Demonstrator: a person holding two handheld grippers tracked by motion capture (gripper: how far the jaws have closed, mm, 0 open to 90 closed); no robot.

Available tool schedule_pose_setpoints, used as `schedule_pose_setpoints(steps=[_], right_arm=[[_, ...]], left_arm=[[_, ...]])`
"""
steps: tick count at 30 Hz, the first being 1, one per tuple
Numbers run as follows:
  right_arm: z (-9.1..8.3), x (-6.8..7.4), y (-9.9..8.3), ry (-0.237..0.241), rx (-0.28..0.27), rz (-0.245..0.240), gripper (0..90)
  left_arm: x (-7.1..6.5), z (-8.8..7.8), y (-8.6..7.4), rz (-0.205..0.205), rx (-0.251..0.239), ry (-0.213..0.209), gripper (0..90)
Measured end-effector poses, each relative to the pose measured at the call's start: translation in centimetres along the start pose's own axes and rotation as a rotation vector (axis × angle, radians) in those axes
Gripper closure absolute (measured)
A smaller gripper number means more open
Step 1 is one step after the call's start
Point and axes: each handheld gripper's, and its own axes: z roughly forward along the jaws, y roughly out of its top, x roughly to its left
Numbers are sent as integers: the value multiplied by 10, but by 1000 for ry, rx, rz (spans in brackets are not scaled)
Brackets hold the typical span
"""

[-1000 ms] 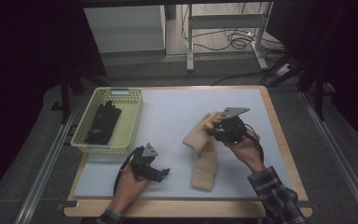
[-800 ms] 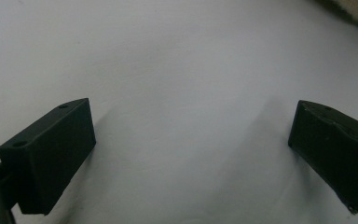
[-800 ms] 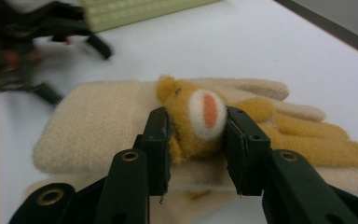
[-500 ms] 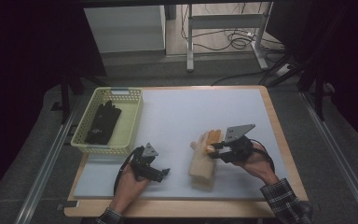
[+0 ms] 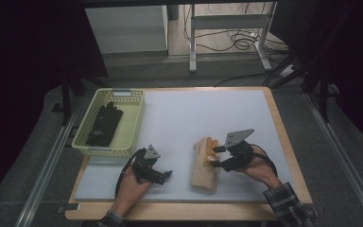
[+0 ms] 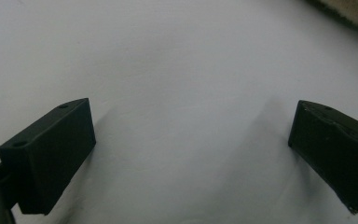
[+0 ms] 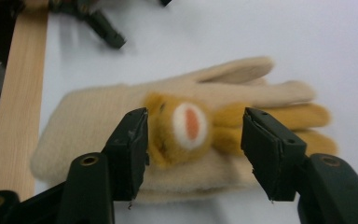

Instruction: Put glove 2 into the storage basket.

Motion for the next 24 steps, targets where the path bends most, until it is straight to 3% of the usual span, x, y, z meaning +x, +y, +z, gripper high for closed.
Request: schedule_pose_setpoints(steps=[2,10,16,20,24], right_arm=[[-5,1,1,-21,-11,34,431],[-11,3,-12,-121,3,123,677],[-9,-8,-15,-208,0,184,788],[-7,-12,-23,-205,8,215,816],[-6,-3,-34,-192,19,215,816]], left_arm=[[0,0,0,0,0,0,5],[0,0,0,-2,0,-1,5],[0,0,0,2,2,0,5],[0,0,0,1,1,0,5],[0,0,0,1,2,-1,5]])
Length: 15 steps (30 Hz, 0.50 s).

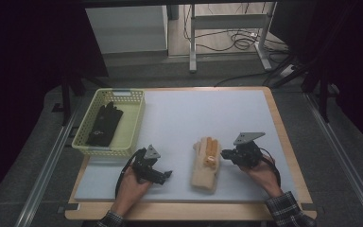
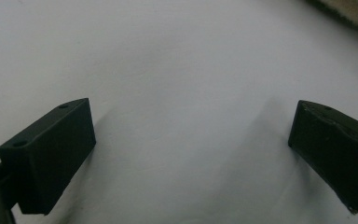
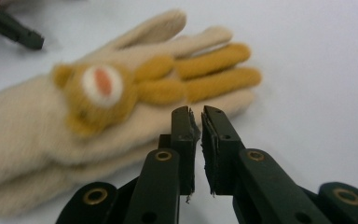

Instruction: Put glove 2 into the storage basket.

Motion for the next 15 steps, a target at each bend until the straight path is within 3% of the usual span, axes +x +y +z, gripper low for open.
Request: schedule_pose_setpoints(steps=[9,15], right_arm=[[6,28,-29,83,45,-7,816],[11,43,-30,101,30,-22,816]], left_arm=[[0,0,0,0,-1,2,7],[-1,-3,-1,5,-8,15,27]])
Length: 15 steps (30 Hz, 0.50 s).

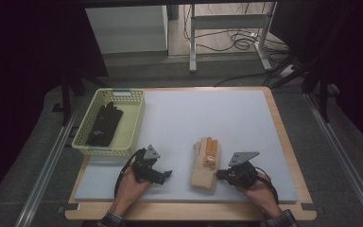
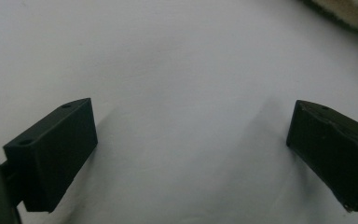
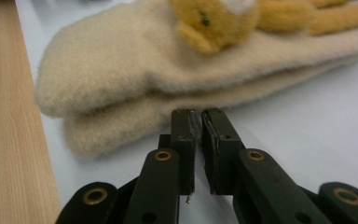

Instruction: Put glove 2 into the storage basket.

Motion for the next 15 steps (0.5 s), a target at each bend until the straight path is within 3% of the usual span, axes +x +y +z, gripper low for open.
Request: schedule_pose_setpoints(steps=[5,15], right_arm=[[10,5,7,3,-10,-7,813],[37,15,29,-14,-19,-34,799]], left_arm=[[2,-5,-5,-4,8,8,25],[12,-16,-13,-5,23,63,17]])
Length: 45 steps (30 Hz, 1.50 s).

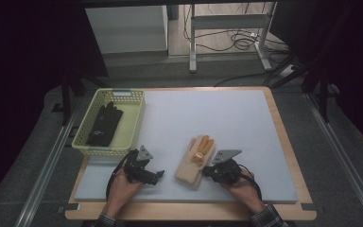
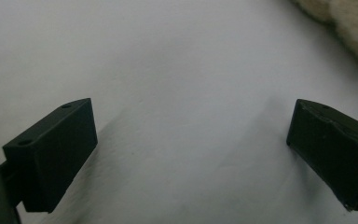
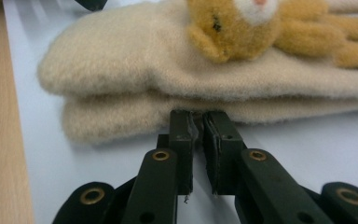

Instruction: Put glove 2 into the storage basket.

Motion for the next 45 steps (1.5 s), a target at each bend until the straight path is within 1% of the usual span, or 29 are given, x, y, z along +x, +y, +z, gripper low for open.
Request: schedule_pose_setpoints(steps=[3,6,10,21,24,26,30,31,33,38,45], right_arm=[[7,1,6,-4,-4,-6,790],[14,2,10,-7,-11,-7,779],[21,3,15,-14,-19,-7,778],[35,6,27,-33,-26,-4,772],[36,7,27,-36,-26,-7,756],[36,7,27,-27,-25,-6,729],[32,11,28,-36,-6,-38,671],[30,10,27,-40,-10,-40,661],[25,9,26,-43,-20,-31,646],[9,0,22,-81,-44,-8,586],[-13,-17,10,-153,-66,46,472]], left_arm=[[3,-2,-2,-6,4,4,12],[7,-3,-5,-22,4,3,8],[13,-2,-9,-51,-4,-26,4],[13,-2,-9,-51,-2,-27,3],[13,-2,-9,-52,-2,-27,3],[13,-2,-9,-52,-2,-27,2],[13,-2,-9,-53,-4,-29,2],[13,-2,-9,-54,-5,-29,2],[13,-2,-10,-54,-7,-28,2],[13,-2,-10,-54,-9,-28,3],[13,-2,-10,-56,-10,-28,4]])
